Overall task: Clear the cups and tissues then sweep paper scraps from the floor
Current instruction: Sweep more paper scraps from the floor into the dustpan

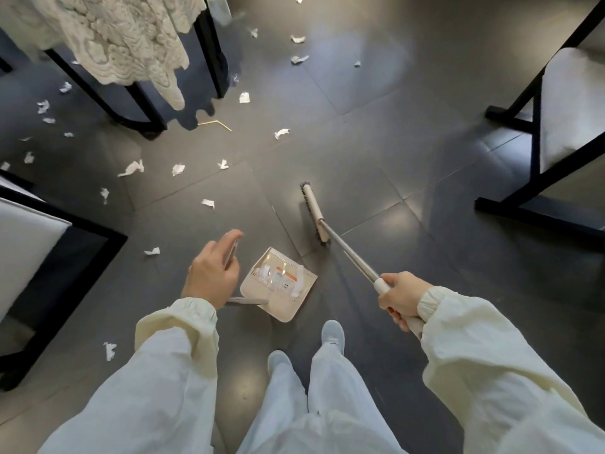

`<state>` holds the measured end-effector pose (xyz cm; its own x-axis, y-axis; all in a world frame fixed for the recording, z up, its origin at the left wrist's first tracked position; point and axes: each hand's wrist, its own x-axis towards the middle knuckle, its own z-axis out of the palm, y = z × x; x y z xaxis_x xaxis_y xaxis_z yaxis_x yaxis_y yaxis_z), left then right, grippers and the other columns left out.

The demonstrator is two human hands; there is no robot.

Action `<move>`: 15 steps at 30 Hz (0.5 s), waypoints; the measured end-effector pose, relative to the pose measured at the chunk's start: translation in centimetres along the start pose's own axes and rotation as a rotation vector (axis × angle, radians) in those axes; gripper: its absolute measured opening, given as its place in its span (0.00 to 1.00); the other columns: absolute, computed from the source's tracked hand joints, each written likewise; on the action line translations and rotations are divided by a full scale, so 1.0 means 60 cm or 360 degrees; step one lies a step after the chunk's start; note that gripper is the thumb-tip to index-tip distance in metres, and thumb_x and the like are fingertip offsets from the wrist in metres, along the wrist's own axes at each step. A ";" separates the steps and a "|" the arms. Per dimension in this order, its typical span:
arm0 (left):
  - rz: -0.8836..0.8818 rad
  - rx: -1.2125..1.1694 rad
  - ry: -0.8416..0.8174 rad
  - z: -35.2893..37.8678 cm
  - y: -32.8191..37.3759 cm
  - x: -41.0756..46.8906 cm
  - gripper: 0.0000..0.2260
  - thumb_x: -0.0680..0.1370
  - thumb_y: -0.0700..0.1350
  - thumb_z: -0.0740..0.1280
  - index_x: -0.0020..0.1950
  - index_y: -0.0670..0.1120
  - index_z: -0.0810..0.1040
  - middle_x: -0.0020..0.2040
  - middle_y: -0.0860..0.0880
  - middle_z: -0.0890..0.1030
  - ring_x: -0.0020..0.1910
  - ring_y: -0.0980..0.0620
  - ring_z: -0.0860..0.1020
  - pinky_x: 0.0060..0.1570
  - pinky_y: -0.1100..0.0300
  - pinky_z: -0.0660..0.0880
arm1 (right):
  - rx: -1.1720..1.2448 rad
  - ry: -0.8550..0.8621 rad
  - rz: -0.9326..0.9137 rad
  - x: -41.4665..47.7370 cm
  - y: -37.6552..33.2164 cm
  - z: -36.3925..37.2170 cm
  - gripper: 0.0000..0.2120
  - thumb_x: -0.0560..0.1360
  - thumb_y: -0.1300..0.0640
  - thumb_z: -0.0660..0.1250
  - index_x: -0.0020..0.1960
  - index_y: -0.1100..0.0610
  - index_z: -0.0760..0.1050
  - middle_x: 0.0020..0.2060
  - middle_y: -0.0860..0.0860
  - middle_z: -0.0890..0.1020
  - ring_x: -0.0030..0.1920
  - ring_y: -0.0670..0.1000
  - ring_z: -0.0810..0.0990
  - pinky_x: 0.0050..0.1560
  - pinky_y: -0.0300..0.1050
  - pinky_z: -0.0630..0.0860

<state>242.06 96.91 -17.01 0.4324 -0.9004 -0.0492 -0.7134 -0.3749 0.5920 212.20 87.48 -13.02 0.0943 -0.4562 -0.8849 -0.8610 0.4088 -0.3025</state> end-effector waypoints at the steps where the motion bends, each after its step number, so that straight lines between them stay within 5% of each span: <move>1: -0.0021 0.0012 0.0008 -0.001 -0.005 -0.007 0.21 0.73 0.34 0.65 0.61 0.55 0.74 0.40 0.47 0.74 0.38 0.44 0.73 0.42 0.54 0.71 | -0.0030 0.0040 -0.0002 0.010 -0.004 0.003 0.03 0.74 0.67 0.58 0.45 0.61 0.68 0.25 0.55 0.70 0.20 0.52 0.67 0.22 0.38 0.67; 7: -0.0060 0.0048 0.0066 -0.002 -0.019 -0.015 0.20 0.74 0.35 0.64 0.62 0.54 0.75 0.40 0.46 0.74 0.38 0.43 0.74 0.43 0.52 0.72 | -0.0252 -0.0036 -0.0011 0.028 -0.012 0.082 0.04 0.77 0.63 0.57 0.44 0.56 0.64 0.31 0.53 0.69 0.27 0.51 0.67 0.29 0.40 0.66; 10: -0.0050 0.0050 0.0081 -0.002 -0.023 -0.013 0.20 0.74 0.35 0.64 0.62 0.54 0.75 0.40 0.46 0.74 0.39 0.43 0.74 0.43 0.56 0.69 | -0.0007 -0.0273 0.0049 -0.006 0.002 0.120 0.04 0.76 0.65 0.56 0.45 0.58 0.67 0.28 0.54 0.67 0.23 0.50 0.65 0.23 0.37 0.64; 15: -0.0047 0.0009 0.0059 -0.007 -0.035 -0.043 0.20 0.74 0.36 0.64 0.62 0.55 0.74 0.41 0.47 0.74 0.40 0.44 0.74 0.45 0.57 0.68 | -0.0067 -0.0277 -0.0031 -0.089 0.036 0.175 0.18 0.73 0.65 0.57 0.63 0.61 0.70 0.29 0.55 0.69 0.23 0.50 0.68 0.21 0.37 0.68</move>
<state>242.64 100.13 -17.80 0.4732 -0.8802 -0.0364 -0.7033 -0.4024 0.5860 215.07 99.11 -12.64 0.1933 -0.3186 -0.9280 -0.8779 0.3661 -0.3086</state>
